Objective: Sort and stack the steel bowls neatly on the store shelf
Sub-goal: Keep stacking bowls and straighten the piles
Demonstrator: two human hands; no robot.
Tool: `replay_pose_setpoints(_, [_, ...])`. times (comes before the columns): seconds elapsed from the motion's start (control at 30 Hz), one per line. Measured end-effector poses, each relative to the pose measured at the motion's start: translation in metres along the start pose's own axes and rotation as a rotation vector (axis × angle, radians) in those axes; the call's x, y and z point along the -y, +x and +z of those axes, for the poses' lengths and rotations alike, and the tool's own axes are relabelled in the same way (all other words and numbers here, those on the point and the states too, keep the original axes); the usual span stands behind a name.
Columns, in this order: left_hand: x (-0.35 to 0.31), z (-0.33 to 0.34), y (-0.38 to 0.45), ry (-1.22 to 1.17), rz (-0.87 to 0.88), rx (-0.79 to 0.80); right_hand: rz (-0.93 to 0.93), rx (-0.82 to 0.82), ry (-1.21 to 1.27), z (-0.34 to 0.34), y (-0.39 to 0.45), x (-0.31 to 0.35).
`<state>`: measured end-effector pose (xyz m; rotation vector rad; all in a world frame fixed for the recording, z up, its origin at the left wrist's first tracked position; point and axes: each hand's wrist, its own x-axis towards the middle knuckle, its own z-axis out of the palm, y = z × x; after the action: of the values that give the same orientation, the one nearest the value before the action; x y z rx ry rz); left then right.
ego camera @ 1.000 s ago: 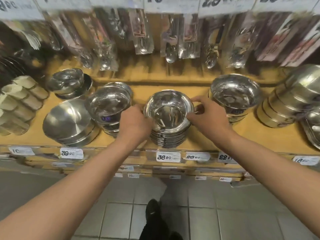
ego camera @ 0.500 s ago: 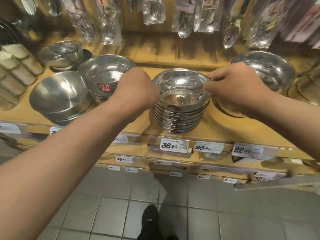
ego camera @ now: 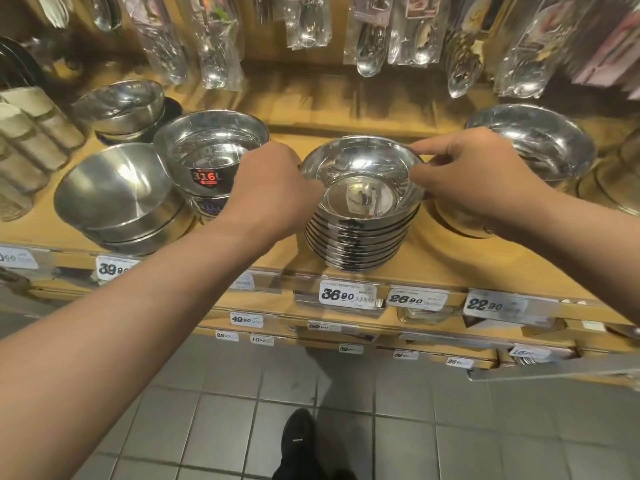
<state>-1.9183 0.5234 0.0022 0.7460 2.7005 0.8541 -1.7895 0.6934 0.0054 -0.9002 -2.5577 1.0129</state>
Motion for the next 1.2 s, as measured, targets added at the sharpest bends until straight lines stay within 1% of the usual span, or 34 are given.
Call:
replay_pose_setpoints(0.1, [0.0,0.0,0.001,0.003,-0.012,0.0,0.091,0.017,0.007,0.001,-0.003,-0.003])
replay_pose_setpoints(0.2, [-0.001,0.001,0.002,-0.015,-0.024,-0.009,0.136,-0.014,-0.033,0.004,-0.008,0.0])
replay_pose_setpoints(0.43, [-0.002,0.002,0.003,-0.052,-0.05,-0.031,0.154,-0.055,-0.018,0.002,-0.004,0.006])
replay_pose_setpoints(0.73, [-0.002,0.001,0.0,-0.031,-0.029,-0.03,0.156,-0.035,-0.034,0.006,-0.009,0.006])
replay_pose_setpoints(0.8, [-0.002,0.001,0.0,-0.059,-0.026,-0.023,0.17,0.006,-0.015,0.004,-0.007,0.004])
replay_pose_setpoints(0.9, [-0.004,0.002,0.0,-0.1,-0.059,0.019,0.226,0.061,0.024,0.005,-0.005,0.004])
replay_pose_setpoints(0.97, [-0.006,0.001,0.001,-0.089,-0.079,0.031,0.247,0.054,0.049,0.007,-0.006,0.005])
replay_pose_setpoints(1.2, [-0.009,0.002,0.005,-0.068,-0.13,0.016,0.22,0.022,0.024,0.008,-0.003,0.006])
